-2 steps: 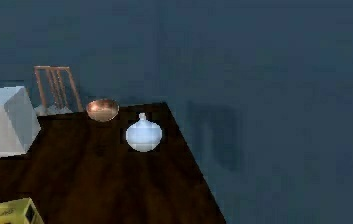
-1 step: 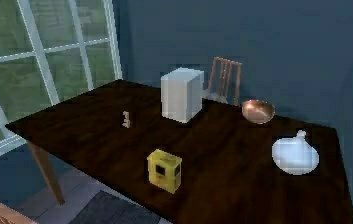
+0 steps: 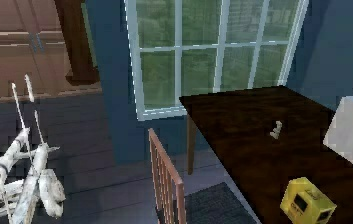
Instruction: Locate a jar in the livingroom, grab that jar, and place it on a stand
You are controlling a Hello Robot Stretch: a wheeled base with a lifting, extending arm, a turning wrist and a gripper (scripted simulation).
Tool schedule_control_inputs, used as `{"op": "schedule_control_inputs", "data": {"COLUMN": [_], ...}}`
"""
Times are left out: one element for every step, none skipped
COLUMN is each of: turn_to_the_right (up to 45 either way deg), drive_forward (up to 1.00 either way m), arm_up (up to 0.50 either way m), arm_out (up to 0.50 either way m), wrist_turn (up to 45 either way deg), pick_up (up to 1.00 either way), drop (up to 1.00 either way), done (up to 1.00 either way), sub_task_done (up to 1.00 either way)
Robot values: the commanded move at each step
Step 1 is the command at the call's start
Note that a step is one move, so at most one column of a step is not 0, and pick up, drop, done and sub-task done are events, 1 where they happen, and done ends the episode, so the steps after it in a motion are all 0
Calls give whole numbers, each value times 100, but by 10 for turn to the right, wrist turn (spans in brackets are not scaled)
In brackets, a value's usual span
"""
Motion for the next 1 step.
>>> {"op": "schedule_control_inputs", "data": {"turn_to_the_right": [-90], "drive_forward": [0], "arm_up": [0], "arm_out": [0], "wrist_turn": [0], "pick_up": [0], "drop": [0], "done": [0], "sub_task_done": [0]}}
